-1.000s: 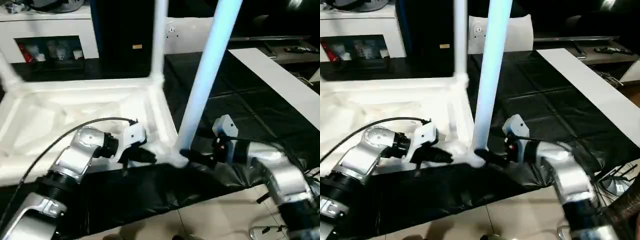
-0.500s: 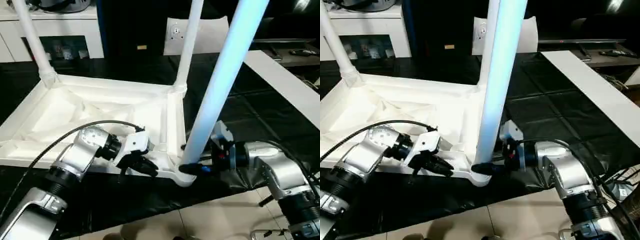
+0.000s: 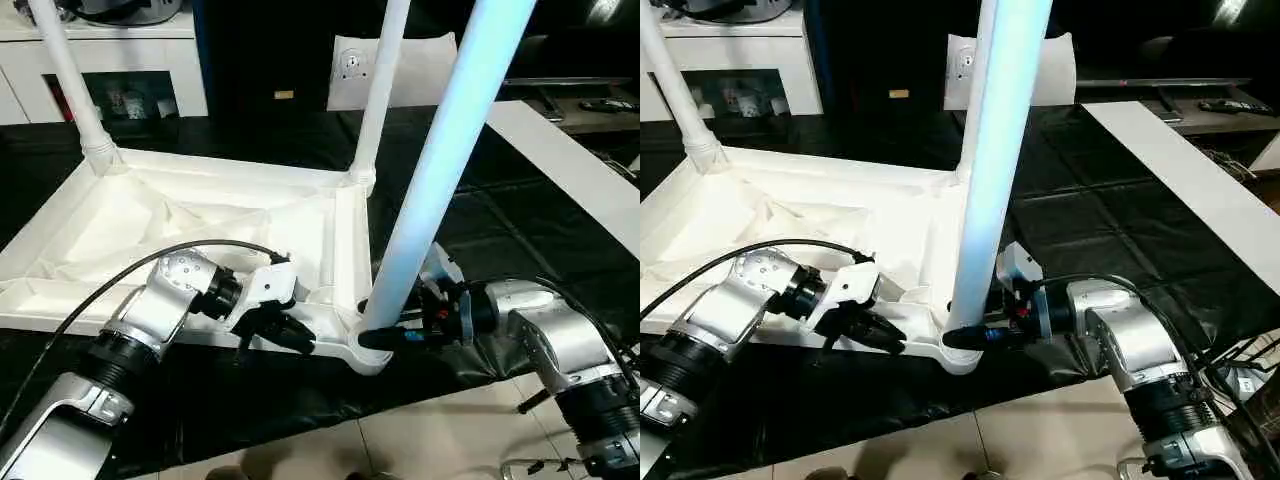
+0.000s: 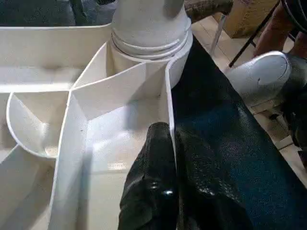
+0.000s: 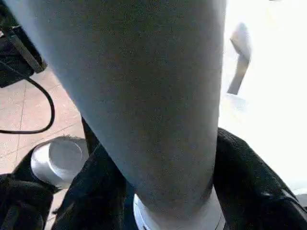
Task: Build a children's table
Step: Rotate leg to tighten
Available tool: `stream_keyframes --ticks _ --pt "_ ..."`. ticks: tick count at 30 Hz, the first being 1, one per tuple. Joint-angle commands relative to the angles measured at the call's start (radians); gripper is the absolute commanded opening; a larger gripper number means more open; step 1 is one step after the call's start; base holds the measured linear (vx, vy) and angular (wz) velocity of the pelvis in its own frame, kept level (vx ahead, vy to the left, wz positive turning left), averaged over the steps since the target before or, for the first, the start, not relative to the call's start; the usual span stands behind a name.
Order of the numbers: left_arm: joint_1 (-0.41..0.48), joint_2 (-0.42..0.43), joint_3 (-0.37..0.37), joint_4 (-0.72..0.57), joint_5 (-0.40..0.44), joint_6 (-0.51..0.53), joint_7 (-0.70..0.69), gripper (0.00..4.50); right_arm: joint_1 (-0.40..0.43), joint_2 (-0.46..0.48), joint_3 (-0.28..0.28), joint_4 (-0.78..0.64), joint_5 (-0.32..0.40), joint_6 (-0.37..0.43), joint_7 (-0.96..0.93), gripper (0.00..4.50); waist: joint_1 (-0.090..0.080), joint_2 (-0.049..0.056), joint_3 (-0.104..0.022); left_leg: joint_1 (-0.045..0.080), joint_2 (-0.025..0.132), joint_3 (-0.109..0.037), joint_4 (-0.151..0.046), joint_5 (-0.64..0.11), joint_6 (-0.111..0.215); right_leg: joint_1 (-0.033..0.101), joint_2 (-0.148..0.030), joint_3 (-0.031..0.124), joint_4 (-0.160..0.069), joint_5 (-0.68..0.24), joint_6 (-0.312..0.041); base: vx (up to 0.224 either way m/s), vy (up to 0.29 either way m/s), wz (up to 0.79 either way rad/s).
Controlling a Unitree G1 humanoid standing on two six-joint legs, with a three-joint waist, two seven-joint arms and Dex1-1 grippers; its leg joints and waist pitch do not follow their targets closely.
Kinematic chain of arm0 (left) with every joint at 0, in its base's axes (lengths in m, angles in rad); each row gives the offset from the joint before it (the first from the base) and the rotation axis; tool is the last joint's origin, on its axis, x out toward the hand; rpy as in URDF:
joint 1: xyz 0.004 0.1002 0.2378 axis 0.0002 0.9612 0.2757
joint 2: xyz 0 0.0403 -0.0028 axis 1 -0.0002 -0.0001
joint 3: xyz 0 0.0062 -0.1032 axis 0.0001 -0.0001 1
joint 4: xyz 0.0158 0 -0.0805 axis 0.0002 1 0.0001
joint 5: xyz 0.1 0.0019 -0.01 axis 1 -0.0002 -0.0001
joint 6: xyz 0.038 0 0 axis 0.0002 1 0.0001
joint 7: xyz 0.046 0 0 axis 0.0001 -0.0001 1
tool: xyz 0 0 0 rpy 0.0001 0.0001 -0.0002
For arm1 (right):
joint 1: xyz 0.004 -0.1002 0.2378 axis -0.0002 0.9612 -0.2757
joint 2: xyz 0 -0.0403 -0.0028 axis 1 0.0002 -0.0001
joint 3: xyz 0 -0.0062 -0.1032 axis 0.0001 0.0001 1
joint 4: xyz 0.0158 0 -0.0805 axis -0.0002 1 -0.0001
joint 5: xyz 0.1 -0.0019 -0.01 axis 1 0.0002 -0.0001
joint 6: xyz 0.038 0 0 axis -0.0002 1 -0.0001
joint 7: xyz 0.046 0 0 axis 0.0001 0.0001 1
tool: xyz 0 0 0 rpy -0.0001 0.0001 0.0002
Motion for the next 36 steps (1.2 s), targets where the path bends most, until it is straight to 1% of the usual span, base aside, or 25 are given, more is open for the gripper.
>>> stream_keyframes --ticks 1,4,5,6,7,8,9,10,11,12,13,14,15,17,19,23,24,25,27,28,29,32,33,35,36 --pt "-0.029 -0.007 -0.025 -0.021 -0.019 -0.009 -0.052 0.0 -0.011 0.0 -0.002 -0.008 0.028 0.032 -0.013 2.11 -0.004 0.007 -0.069 -0.002 0.017 0.011 -0.068 -0.166 0.046 0.066 -0.062 0.053 -0.073 -0.338 -0.148 0.0 0.0 0.0" --pt "-0.023 -0.021 -0.01 -0.037 -0.02 0.053 0.0 0.0 0.011 0.043 -0.025 -0.041 0.039 0.077 -0.093 2.09 -0.006 0.009 -0.068 -0.001 0.016 0.011 -0.069 -0.168 0.039 0.066 -0.062 0.053 -0.074 -0.351 -0.142 0.0 0.0 0.0" --pt "-0.023 -0.035 0.001 -0.038 -0.022 0.076 0.031 0.0 0.019 0.059 -0.024 -0.048 0.024 0.081 -0.134 2.09 -0.008 0.008 -0.068 -0.002 0.016 0.011 -0.069 -0.172 0.036 0.066 -0.062 0.053 -0.074 -0.36 -0.137 0.0 0.0 0.0" --pt "-0.023 -0.044 0.009 -0.039 -0.024 0.091 0.051 0.0 0.024 0.068 -0.022 -0.051 0.013 0.083 -0.16 2.09 -0.008 0.008 -0.067 0.001 0.015 0.011 -0.069 -0.183 0.03 0.063 -0.061 0.051 -0.079 -0.388 -0.126 0.0 0.0 0.0" --pt "-0.023 -0.065 0.024 -0.044 -0.024 0.129 0.105 0.0 0.033 0.1 -0.02 -0.046 -0.029 0.069 -0.245 2.09 -0.009 0.009 -0.065 0.003 0.013 0.01 -0.069 -0.195 0.027 0.061 -0.061 0.05 -0.083 -0.421 -0.115 0.0 0.0 0.0" --pt "-0.023 -0.065 0.024 -0.044 -0.024 0.129 0.105 0.0 0.033 0.1 -0.02 -0.046 -0.029 0.069 -0.245 2.09 -0.011 0.009 -0.064 0.001 0.013 0.009 -0.07 -0.198 0.017 0.06 -0.062 0.049 -0.085 -0.442 -0.104 0.0 0.0 0.0" --pt "-0.022 -0.081 0.032 -0.048 -0.021 0.145 0.139 0.0 0.035 0.13 -0.025 -0.038 -0.051 0.072 -0.312 2.08 -0.014 0.014 -0.063 0.004 0.011 0.009 -0.07 -0.211 0.009 0.057 -0.061 0.046 -0.091 -0.469 -0.094 0.0 0.0 0.0" --pt "-0.02 -0.123 0.05 -0.058 -0.017 0.193 0.222 0.0 0.035 0.195 -0.042 -0.022 -0.082 0.092 -0.444 2.07 -0.018 0.009 -0.063 0.002 0.011 0.008 -0.07 -0.217 0.007 0.059 -0.062 0.045 -0.092 -0.484 -0.087 0.0 0.0 0.0" --pt "-0.02 -0.124 0.05 -0.059 -0.017 0.194 0.224 0.0 0.035 0.196 -0.042 -0.022 -0.083 0.092 -0.447 2.05 -0.021 0.01 -0.062 0.0 0.011 0.007 -0.071 -0.22 0.0 0.06 -0.061 0.044 -0.09 -0.493 -0.082 0.0 0.0 0.0" --pt "-0.018 -0.164 0.063 -0.068 -0.01 0.234 0.296 0.0 0.031 0.256 -0.061 -0.013 -0.09 0.117 -0.548 2.04 -0.033 0.011 -0.062 0.002 0.007 0.003 -0.071 -0.243 -0.007 0.06 -0.062 0.037 -0.099 -0.536 -0.062 0.0 0.0 0.0" --pt "-0.018 -0.171 0.065 -0.069 -0.009 0.242 0.308 0.0 0.029 0.267 -0.065 -0.011 -0.091 0.121 -0.566 2.0 -0.038 0.012 -0.06 0.002 0.007 0.002 -0.071 -0.256 -0.006 0.057 -0.061 0.036 -0.102 -0.546 -0.059 0.0 0.0 0.0" --pt "-0.017 -0.213 0.077 -0.081 0.0 0.292 0.384 0.0 0.022 0.332 -0.085 -0.003 -0.1 0.153 -0.678 2.0 -0.048 0.014 -0.058 0.004 0.007 0.0 -0.071 -0.274 -0.008 0.056 -0.062 0.034 -0.106 -0.565 -0.053 0.0 0.0 0.0" --pt "-0.02 -0.241 0.083 -0.082 0.008 0.311 0.432 0.0 0.012 0.38 -0.099 0.007 -0.101 0.168 -0.749 1.98 -0.057 0.01 -0.061 0.004 0.003 -0.002 -0.067 -0.28 -0.008 0.057 -0.064 0.031 -0.109 -0.578 -0.047 0.0 0.0 0.0" --pt "-0.03 -0.289 0.099 -0.074 0.022 0.335 0.522 0.0 -0.007 0.454 -0.118 0.025 -0.104 0.188 -0.851 1.97 -0.065 0.012 -0.061 -0.001 0.001 -0.005 -0.068 -0.277 -0.003 0.061 -0.064 0.03 -0.111 -0.579 -0.041 0.0 0.0 0.0" --pt "-0.046 -0.339 0.123 -0.062 0.032 0.362 0.614 0.0 -0.03 0.522 -0.121 0.042 -0.122 0.188 -0.928 1.97 -0.077 0.015 -0.063 0.003 -0.001 -0.002 -0.065 -0.276 0.013 0.053 -0.062 0.031 -0.116 -0.553 -0.051 0.0 0.0 0.0" --pt "-0.059 -0.369 0.142 -0.056 0.041 0.38 0.678 0.0 -0.045 0.569 -0.126 0.053 -0.12 0.169 -0.956 1.97 -0.081 0.015 -0.064 0.0 0.0 -0.001 -0.067 -0.265 0.028 0.055 -0.06 0.033 -0.112 -0.515 -0.061 0.0 0.0 0.0" --pt "-0.063 -0.384 0.153 -0.063 0.046 0.392 0.705 0.0 -0.05 0.59 -0.126 0.049 -0.126 0.163 -0.971 2.53 -0.079 0.016 -0.065 0.001 0.001 -0.001 -0.068 -0.258 0.032 0.057 -0.059 0.034 -0.11 -0.494 -0.064 0.0 0.0 0.0" --pt "-0.064 -0.385 0.155 -0.068 0.046 0.397 0.71 0.0 -0.052 0.597 -0.127 0.045 -0.132 0.159 -0.98 2.67 -0.079 0.013 -0.065 -0.002 0.003 -0.002 -0.07 -0.243 0.034 0.059 -0.06 0.037 -0.104 -0.47 -0.073 0.0 0.0 0.0" --pt "-0.063 -0.379 0.151 -0.07 0.049 0.392 0.704 0.0 -0.052 0.597 -0.128 0.04 -0.136 0.151 -0.983 2.78 -0.078 0.014 -0.067 -0.005 0.006 -0.003 -0.072 -0.227 0.036 0.061 -0.062 0.04 -0.098 -0.435 -0.085 0.0 0.0 0.0" --pt "-0.06 -0.367 0.145 -0.074 0.051 0.384 0.696 0.0 -0.049 0.591 -0.131 0.032 -0.135 0.143 -0.983 2.88 -0.078 0.019 -0.067 -0.005 0.007 -0.003 -0.073 -0.222 0.037 0.062 -0.061 0.042 -0.095 -0.411 -0.093 0.0 0.0 0.0" --pt "-0.054 -0.353 0.141 -0.081 0.049 0.38 0.68 0.0 -0.042 0.578 -0.131 0.017 -0.132 0.138 -0.967 2.97 -0.078 0.016 -0.067 -0.004 0.008 -0.001 -0.073 -0.219 0.038 0.062 -0.06 0.043 -0.093 -0.393 -0.1 0.0 0.0 0.0" --pt "-0.04 -0.323 0.135 -0.095 0.04 0.364 0.639 0.0 -0.019 0.539 -0.127 -0.022 -0.125 0.13 -0.925 3.25 -0.076 0.017 -0.07 -0.008 0.009 -0.001 -0.073 -0.19 0.041 0.067 -0.061 0.047 -0.085 -0.34 -0.117 0.0 0.0 0.0" --pt "-0.021 -0.281 0.128 -0.11 0.03 0.327 0.574 0.0 0.019 0.483 -0.125 -0.074 -0.12 0.127 -0.868 3.33 -0.071 0.017 -0.071 -0.009 0.009 -0.002 -0.073 -0.17 0.046 0.071 -0.061 0.046 -0.083 -0.31 -0.122 0.0 0.0 0.0" --pt "-0.013 -0.265 0.128 -0.116 0.025 0.321 0.548 0.0 0.032 0.463 -0.13 -0.092 -0.115 0.126 -0.849 3.49 -0.07 0.015 -0.074 -0.015 0.009 0.001 -0.072 -0.13 0.063 0.075 -0.06 0.051 -0.072 -0.232 -0.138 0.0 0.0 0.0" --pt "-0.004 -0.232 0.123 -0.114 0.022 0.291 0.502 0.0 0.051 0.425 -0.142 -0.115 -0.098 0.12 -0.803 3.66 -0.068 0.017 -0.075 -0.014 0.009 0.003 -0.069 -0.105 0.07 0.075 -0.06 0.053 -0.065 -0.185 -0.162 0.0 0.0 0.0"
